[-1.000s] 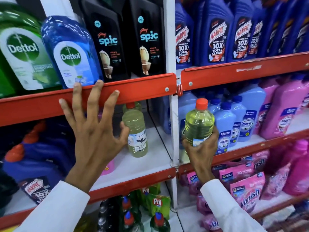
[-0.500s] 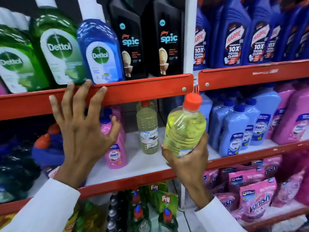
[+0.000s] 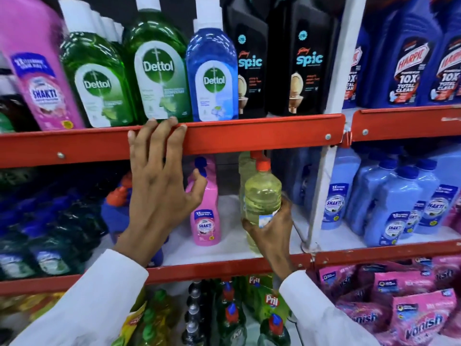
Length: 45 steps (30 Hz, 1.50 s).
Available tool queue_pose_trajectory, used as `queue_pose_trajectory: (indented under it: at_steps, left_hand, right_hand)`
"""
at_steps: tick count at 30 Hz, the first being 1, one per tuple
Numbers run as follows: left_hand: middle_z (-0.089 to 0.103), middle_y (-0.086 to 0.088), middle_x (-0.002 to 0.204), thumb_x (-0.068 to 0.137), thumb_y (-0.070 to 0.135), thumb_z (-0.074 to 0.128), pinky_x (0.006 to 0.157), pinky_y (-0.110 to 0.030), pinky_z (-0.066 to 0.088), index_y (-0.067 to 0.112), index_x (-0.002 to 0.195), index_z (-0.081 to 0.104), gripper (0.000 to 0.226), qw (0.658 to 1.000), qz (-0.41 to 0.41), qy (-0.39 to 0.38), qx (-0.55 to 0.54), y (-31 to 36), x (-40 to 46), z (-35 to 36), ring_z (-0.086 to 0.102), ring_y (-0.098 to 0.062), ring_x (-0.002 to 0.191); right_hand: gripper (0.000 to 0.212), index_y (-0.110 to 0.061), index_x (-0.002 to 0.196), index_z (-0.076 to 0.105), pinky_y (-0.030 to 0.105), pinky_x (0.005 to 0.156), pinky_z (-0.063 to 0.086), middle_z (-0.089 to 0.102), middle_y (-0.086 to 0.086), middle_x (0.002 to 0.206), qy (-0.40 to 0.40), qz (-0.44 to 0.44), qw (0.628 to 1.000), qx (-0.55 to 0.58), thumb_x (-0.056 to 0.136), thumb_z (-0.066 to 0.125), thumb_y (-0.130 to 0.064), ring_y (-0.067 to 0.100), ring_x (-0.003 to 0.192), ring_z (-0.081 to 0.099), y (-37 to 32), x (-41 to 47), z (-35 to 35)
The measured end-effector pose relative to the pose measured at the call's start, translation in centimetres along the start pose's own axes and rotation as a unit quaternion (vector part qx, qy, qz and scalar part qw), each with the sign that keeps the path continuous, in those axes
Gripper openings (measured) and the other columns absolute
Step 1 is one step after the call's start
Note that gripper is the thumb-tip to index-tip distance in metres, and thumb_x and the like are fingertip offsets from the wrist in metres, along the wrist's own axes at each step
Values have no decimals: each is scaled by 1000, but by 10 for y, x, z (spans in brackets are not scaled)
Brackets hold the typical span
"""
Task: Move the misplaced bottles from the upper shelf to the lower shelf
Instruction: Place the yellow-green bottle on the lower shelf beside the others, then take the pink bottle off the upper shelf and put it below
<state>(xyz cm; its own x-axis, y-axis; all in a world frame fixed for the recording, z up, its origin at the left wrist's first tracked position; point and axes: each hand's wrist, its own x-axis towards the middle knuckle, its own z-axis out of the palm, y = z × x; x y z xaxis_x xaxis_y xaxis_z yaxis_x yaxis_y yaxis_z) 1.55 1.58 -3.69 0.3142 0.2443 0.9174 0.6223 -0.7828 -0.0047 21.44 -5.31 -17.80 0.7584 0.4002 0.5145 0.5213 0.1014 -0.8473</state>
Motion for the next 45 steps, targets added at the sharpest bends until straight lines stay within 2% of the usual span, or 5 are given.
queue_pose_trajectory:
  at_steps: [7, 12, 19, 30, 45]
  left_hand:
    - [47, -14, 153, 81, 35, 62, 123, -65, 24, 10, 144, 45, 70, 1000, -3, 1, 12, 0, -1, 0, 36, -38, 146]
    - [43, -5, 159, 81, 37, 63, 124, -66, 17, 17, 145, 45, 69, 1000, 14, -15, 20, -6, -5, -5, 32, -29, 151]
    - [50, -10, 153, 82, 34, 63, 124, -64, 19, 17, 140, 52, 61, 1000, 0, 9, 7, -33, -11, -24, 38, -33, 149]
    - [52, -11, 148, 79, 38, 64, 122, -65, 22, 22, 143, 51, 67, 995, -80, 12, 60, -111, -26, -65, 44, -35, 142]
    - [44, 2, 154, 81, 45, 52, 123, -69, 22, 34, 146, 43, 66, 993, -91, -65, 44, -148, -33, -69, 32, -27, 151]
  right_hand:
    - [88, -15, 126, 46, -7, 63, 39, 57, 1, 110, 9, 20, 1000, -16, 53, 95, -8, -8, 83, 56, 0, -2, -7]
    - [116, -12, 149, 25, 30, 106, 45, 45, 14, 143, 6, 11, 995, -96, 58, 95, -25, 32, 132, 47, -13, -14, -10]
    - [96, -4, 156, 17, 53, 124, 21, 23, 14, 164, 104, -230, 948, -196, 85, 73, -35, 30, 154, 18, -114, -22, -14]
    - [65, -5, 142, 51, 53, 119, 33, 44, 18, 154, 48, -480, 863, -151, 80, 66, -17, 36, 147, 36, -273, -22, 67]
    - [103, -10, 158, 7, 64, 118, 27, 4, 31, 163, -46, -384, 883, -265, 81, 73, -33, 59, 146, 13, -397, 2, 198]
